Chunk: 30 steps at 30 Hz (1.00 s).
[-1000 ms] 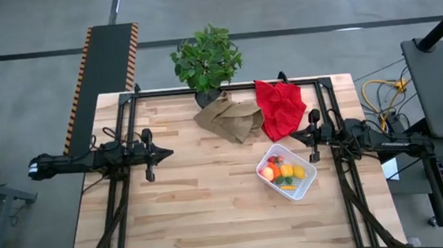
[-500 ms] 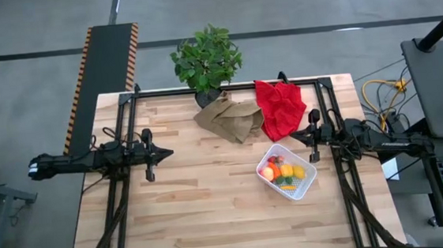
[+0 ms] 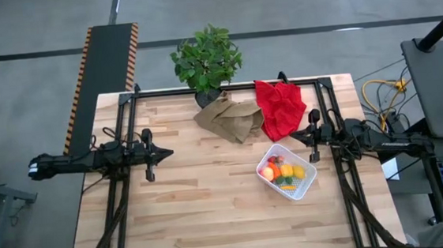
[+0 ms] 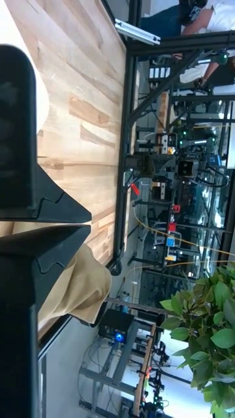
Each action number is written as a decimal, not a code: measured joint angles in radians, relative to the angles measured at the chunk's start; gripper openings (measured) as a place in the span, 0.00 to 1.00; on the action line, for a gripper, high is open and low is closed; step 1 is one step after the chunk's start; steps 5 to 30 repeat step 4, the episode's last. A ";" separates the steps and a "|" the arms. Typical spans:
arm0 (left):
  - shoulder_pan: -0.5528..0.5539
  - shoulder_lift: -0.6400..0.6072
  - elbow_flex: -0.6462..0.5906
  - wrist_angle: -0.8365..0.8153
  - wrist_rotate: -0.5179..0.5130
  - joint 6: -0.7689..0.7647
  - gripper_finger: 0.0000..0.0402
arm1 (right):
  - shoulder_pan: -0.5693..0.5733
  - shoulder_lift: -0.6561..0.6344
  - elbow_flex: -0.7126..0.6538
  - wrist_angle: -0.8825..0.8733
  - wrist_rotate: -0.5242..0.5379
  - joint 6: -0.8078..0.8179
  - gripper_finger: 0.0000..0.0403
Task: Pick and placing Produce into tupperware
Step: Return to Home Position
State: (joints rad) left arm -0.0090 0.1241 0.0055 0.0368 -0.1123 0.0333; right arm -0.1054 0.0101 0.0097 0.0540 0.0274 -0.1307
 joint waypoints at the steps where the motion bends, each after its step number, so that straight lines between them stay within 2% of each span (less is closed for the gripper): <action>1: 0.000 0.000 0.000 0.000 0.000 0.000 0.00 | 0.000 0.000 0.000 0.000 0.000 0.000 0.02; 30: 0.000 0.000 0.000 0.000 0.000 0.000 0.00 | 0.000 0.000 0.000 0.000 0.000 0.000 0.02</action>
